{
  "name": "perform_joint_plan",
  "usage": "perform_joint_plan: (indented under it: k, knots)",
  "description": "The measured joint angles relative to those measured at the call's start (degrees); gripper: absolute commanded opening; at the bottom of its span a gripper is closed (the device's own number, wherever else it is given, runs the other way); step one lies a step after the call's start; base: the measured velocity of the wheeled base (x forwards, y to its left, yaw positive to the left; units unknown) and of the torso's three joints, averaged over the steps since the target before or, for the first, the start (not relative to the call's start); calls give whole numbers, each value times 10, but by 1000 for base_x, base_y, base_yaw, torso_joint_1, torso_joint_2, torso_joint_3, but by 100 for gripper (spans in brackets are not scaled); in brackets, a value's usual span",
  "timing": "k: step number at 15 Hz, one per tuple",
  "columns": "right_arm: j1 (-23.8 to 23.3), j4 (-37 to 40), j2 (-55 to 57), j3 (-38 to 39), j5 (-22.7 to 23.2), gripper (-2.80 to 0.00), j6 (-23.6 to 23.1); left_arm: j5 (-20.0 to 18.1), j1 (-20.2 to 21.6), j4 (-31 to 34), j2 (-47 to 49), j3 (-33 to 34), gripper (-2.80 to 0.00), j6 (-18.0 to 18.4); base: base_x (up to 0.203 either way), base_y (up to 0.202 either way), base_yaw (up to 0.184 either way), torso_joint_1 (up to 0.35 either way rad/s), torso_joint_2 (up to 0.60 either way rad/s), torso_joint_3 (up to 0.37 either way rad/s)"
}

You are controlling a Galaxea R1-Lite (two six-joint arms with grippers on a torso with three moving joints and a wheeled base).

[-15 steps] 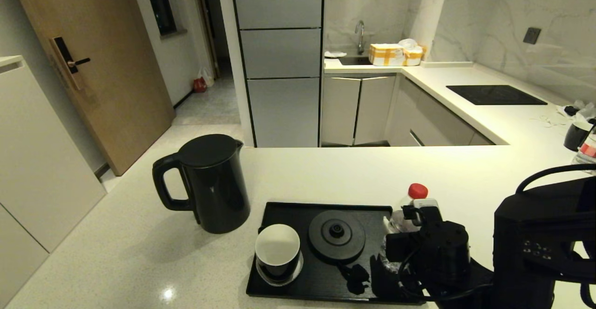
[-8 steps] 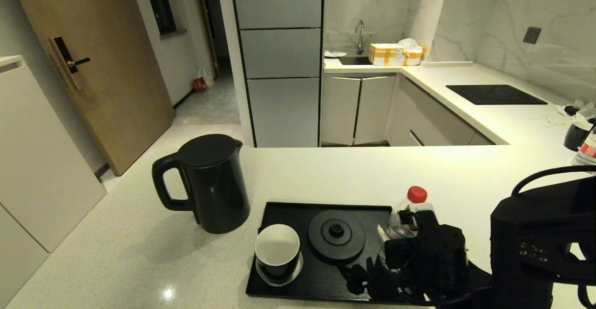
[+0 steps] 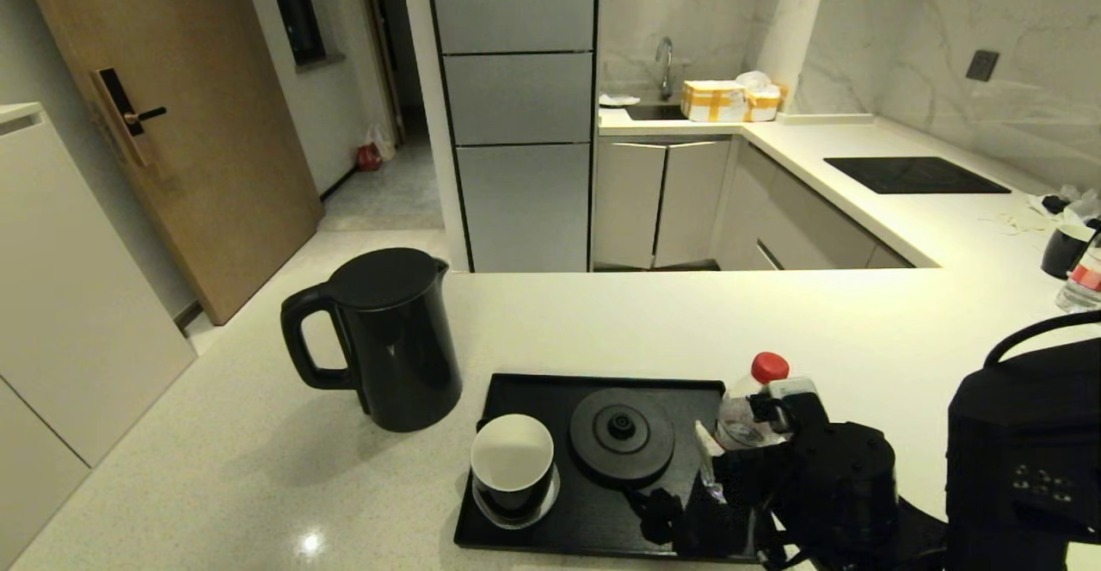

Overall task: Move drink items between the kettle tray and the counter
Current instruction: Return the bottled water to its original position, then return the kettle to its original position

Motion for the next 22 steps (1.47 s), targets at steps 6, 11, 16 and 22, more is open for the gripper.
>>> perform_joint_plan:
  k: [6, 11, 16, 22]
  knots:
    - [3, 7, -76, 54, 1, 0, -26, 0, 0, 0, 0, 0, -280, 0, 0, 0, 0, 0, 0, 0]
    - [2, 59, -170, 75, -2, 0, -29, 0, 0, 0, 0, 0, -280, 0, 0, 0, 0, 0, 0, 0]
    - [-4, 235, -318, 29, -8, 0, -25, 0, 0, 0, 0, 0, -280, 0, 0, 0, 0, 0, 0, 0]
    - [-112, 707, -666, -157, -17, -280, 51, 0, 0, 0, 0, 0, -280, 0, 0, 0, 0, 0, 0, 0]
